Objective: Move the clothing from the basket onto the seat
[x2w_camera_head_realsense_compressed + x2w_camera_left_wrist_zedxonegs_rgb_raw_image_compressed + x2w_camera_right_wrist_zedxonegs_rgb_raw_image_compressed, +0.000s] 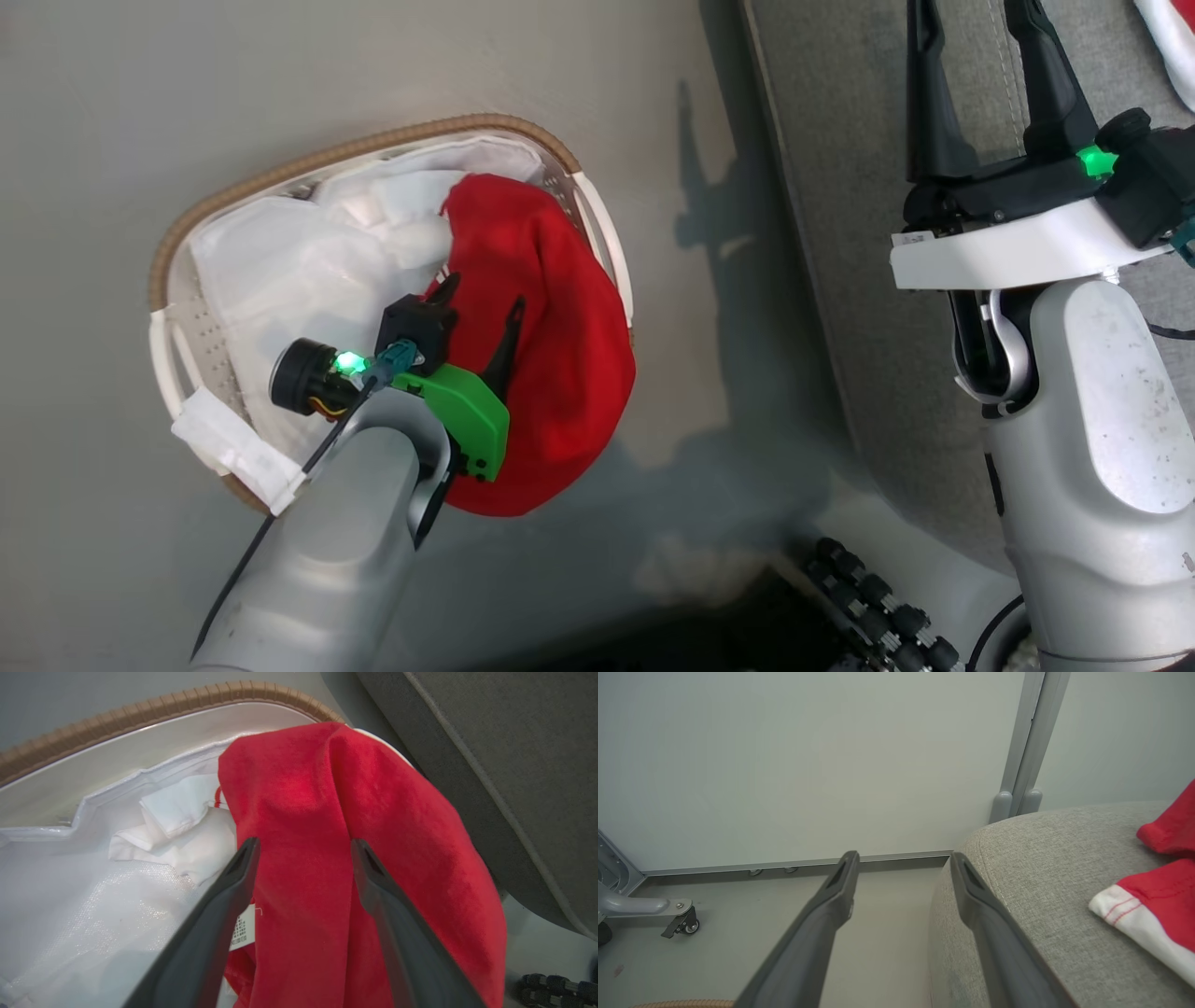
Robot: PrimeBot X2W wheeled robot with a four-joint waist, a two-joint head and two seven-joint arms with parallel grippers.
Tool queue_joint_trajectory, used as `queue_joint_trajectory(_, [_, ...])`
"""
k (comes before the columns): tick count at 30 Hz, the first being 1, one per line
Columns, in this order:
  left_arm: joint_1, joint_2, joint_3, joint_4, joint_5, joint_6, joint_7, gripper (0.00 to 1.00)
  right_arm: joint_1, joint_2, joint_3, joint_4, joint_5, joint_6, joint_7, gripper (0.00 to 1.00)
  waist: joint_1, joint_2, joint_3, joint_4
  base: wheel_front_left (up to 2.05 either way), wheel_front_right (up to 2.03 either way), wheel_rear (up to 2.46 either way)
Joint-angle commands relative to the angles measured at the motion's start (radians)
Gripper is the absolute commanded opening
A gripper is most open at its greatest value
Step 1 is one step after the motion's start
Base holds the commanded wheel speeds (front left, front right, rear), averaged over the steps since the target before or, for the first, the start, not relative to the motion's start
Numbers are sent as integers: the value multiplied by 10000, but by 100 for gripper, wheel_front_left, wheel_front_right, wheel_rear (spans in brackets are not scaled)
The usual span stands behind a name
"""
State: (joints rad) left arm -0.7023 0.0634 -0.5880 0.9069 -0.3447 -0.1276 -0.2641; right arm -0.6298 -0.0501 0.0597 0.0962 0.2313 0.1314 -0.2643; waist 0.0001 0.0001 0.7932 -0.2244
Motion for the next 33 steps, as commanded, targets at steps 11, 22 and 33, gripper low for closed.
queue_joint_trajectory(11, [-1047, 215, -1100, 1933, -555, -50, 34, 100, -425, -23, 82, -321, -10, -12, -1, 100, -1, -1, 1201, -866, 0, 0, 0])
queue_joint_trajectory(22, [-1793, 162, -1609, 3400, -202, 285, 263, 100, -481, -26, 62, -512, -226, -14, -1, 100, -1, -1, 1396, -860, 0, 0, 0])
queue_joint_trajectory(33, [-1794, 147, -1778, 3720, -302, 238, 409, 0, -464, -26, 201, -315, -108, -14, -1, 100, -1, -1, 1111, -851, 0, 0, 0])
